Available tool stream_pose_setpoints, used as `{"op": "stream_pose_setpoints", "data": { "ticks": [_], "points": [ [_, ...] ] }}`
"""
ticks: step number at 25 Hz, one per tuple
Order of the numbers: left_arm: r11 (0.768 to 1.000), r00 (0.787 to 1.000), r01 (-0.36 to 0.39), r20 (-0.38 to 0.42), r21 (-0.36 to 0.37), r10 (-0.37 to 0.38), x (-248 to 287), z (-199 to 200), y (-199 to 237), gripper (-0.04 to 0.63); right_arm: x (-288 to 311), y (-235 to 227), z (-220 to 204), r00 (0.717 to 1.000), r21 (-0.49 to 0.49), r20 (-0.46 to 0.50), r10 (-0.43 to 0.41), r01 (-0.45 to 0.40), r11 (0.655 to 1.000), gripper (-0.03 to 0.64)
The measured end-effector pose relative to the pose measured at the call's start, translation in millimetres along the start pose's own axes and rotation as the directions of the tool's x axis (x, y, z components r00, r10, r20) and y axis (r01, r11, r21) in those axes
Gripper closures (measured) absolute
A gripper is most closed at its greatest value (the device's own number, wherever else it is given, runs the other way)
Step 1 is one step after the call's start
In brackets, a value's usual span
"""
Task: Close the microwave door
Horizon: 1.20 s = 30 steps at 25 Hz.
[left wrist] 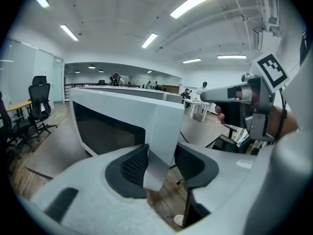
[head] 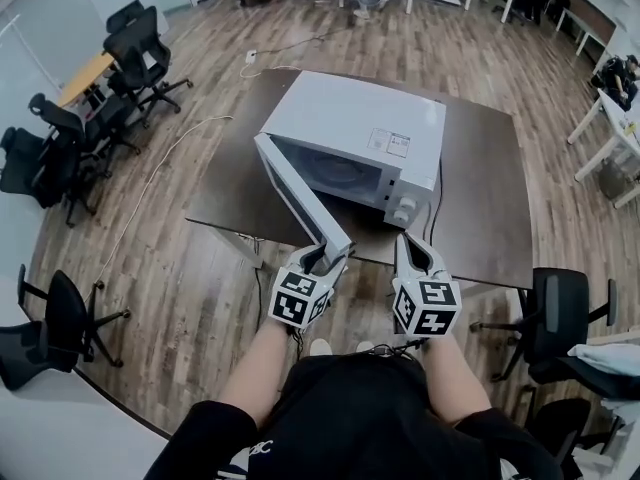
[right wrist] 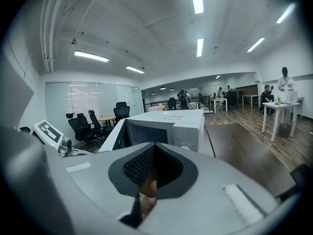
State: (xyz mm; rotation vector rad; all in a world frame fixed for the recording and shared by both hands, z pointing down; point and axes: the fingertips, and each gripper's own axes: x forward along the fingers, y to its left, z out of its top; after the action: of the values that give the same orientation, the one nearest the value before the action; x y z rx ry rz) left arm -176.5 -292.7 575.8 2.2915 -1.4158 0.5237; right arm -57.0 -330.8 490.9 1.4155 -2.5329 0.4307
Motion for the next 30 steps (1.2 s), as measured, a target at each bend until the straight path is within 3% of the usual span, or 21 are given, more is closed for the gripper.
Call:
{"op": "stream_pose_setpoints", "data": {
  "ticks": [13,30],
  "points": [
    [0.992,0.992,-0.117,0.038,-0.052,0.119,51.4,30.1,-13.5,0.419,-23.1,-48.0,5.2,0.995,0.042,0.037,-0.093,0.091,0.995,0.607],
    [0.981,0.984,-0.178,0.011,-0.076,0.179,113.9,66.2,-15.6,0.417,-29.8,-97.4,9.1,0.987,0.087,0.062,-0.151,0.145,0.986,0.607]
  ]
}}
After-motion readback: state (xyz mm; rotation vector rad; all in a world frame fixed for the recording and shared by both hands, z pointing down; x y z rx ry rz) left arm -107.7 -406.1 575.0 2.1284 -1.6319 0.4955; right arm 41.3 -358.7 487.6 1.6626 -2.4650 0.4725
